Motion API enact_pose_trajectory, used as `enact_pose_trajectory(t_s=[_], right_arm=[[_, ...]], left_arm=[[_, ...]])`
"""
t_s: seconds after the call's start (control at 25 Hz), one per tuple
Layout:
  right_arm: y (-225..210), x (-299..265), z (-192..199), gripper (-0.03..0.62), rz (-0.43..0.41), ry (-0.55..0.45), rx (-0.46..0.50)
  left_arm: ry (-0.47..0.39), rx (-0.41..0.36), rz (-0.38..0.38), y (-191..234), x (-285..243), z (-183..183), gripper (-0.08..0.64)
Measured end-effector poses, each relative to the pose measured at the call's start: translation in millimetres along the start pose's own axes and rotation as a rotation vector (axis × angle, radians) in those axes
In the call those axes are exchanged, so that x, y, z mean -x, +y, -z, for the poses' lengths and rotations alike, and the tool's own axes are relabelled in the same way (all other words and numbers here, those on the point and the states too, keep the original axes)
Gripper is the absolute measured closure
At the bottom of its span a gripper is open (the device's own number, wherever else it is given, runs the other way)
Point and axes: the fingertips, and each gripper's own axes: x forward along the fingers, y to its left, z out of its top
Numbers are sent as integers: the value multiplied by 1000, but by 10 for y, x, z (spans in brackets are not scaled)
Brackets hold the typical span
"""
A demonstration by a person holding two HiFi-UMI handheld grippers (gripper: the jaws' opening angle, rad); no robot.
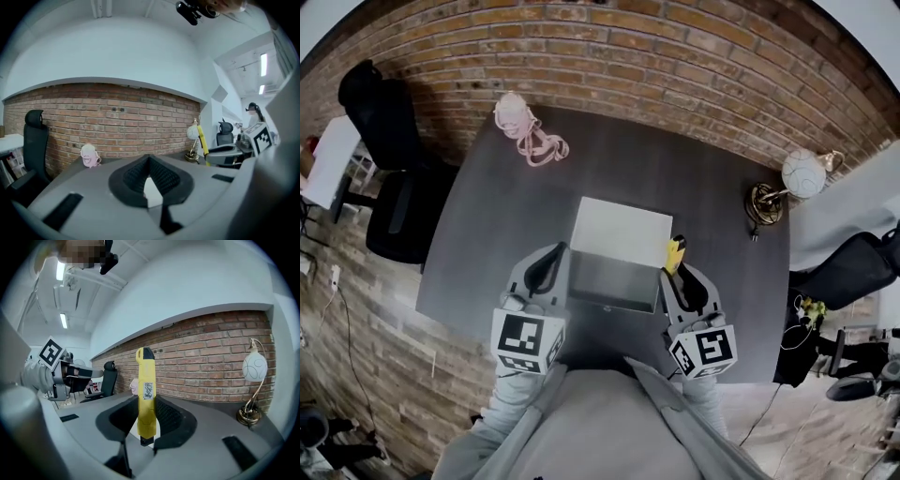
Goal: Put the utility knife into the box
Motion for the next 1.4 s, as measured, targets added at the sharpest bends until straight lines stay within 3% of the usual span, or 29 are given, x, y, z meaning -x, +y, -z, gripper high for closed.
enact_pose_trajectory(t_s=[0.32,0.72,1.4], right_arm=[[36,-22,-15,466,101,24,30],[92,-57,-27,466,143,44,32],[234,-296,326,466,52,209,179]], left_arm=[[11,-9,145,-33,-265,51,541],[25,7,206,6,-338,127,541],[42,37,225,26,-356,264,541]])
